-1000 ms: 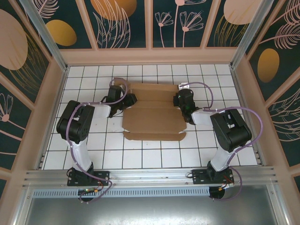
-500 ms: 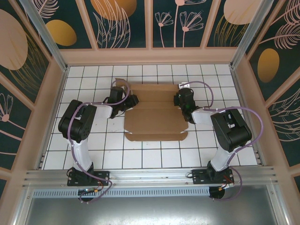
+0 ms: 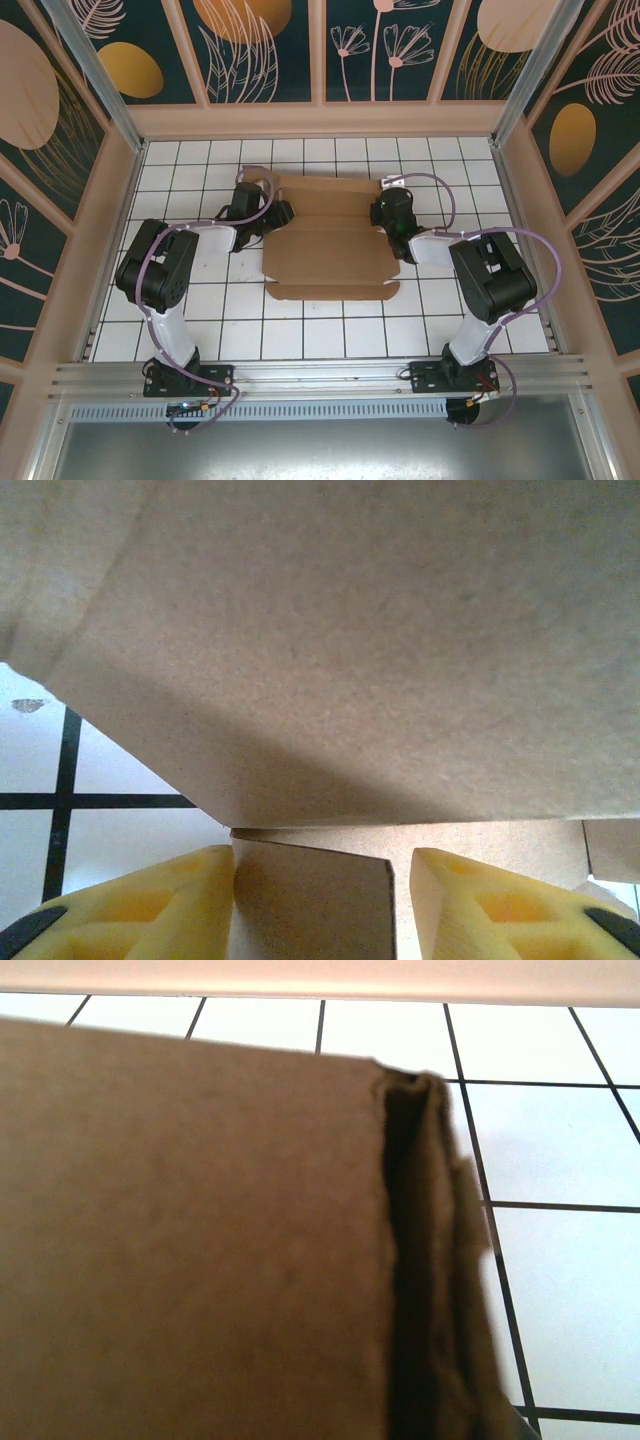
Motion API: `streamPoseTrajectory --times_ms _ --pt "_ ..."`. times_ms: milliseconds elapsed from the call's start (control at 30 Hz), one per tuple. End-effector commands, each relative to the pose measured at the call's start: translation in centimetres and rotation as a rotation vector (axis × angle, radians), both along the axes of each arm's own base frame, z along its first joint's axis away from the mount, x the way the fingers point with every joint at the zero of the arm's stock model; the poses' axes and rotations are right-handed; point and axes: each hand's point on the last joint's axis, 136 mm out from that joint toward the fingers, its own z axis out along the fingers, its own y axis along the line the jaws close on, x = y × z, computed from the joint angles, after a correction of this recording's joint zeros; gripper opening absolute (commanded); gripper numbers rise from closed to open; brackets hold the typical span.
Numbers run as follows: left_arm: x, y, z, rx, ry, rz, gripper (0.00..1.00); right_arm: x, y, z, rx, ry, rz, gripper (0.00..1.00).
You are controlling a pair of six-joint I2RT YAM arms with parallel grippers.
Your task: Fold the paper box
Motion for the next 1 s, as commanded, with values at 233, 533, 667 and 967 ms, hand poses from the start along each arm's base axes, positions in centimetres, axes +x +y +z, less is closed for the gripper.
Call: streamPoseTrajectory --times_ms 233,533,667,967 --pt "-0.3 -0.4 2.0 0.039 -0.054 -0.034 0.38 -0.3 1.0 -1.1 0.003 0.039 0.035 0.0" --pt "-0.3 -0.1 3.3 0.05 -0.079 -0.027 0.47 -0.2 1.0 -1.0 0.004 0.037 0.033 0.0" --pt "-0.4 0.0 2.9 0.063 -0.068 -0.027 0.48 -0.2 1.0 -0.9 0.003 0.037 0.033 0.0" --pt "-0.7 -1.8 1.0 -0.04 -0.008 -0.069 0.44 -0.1 1.2 -0.9 0.007 0.043 0.04 0.0"
